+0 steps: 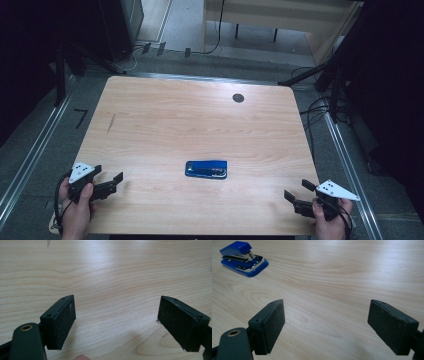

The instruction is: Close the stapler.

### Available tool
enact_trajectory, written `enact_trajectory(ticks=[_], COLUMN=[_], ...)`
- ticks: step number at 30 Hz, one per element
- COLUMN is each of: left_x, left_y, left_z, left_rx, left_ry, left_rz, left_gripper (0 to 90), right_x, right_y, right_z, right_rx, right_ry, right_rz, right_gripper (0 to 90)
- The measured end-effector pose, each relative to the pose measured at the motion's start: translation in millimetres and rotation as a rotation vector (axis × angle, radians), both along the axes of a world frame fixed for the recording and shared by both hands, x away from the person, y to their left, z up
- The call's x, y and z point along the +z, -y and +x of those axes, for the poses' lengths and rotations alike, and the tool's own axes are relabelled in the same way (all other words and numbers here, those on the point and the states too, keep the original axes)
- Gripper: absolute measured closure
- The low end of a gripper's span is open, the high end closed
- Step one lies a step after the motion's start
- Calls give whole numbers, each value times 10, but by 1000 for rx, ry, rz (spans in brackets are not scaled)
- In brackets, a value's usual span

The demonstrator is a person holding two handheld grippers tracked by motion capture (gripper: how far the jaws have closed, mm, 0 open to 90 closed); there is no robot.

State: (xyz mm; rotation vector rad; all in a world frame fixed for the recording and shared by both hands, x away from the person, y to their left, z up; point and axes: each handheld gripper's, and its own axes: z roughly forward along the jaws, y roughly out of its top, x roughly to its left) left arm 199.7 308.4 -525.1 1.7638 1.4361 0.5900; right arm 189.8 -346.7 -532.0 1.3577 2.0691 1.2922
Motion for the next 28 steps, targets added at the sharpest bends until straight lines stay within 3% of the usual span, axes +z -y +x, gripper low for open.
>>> enact_trajectory(ticks=[4, 8, 14, 18, 25, 28], left_x=[1, 1, -1, -1, -2, -4], left_y=[-1, 2, 7, 1, -5, 3], left_z=[-1, -3, 0, 4, 11, 17], left_rx=[1, 0, -3, -9, -17, -15], left_ry=[-1, -3, -6, -7, -11, -14], left_rz=[-1, 1, 5, -2, -11, -5], left_gripper=[154, 154, 154, 153, 153, 153], right_x=[-33, -32, -49, -115, -208, -205], right_y=[106, 201, 324, 359, 326, 305], right_z=[-28, -37, -40, -22, 18, 14], right_rx=[-22, -46, -71, -73, -88, -91], right_ry=[-8, -2, 35, 24, -24, -22], right_rz=[2, -8, 69, 99, 70, 70], right_gripper=[124, 6, 0, 0, 0, 0])
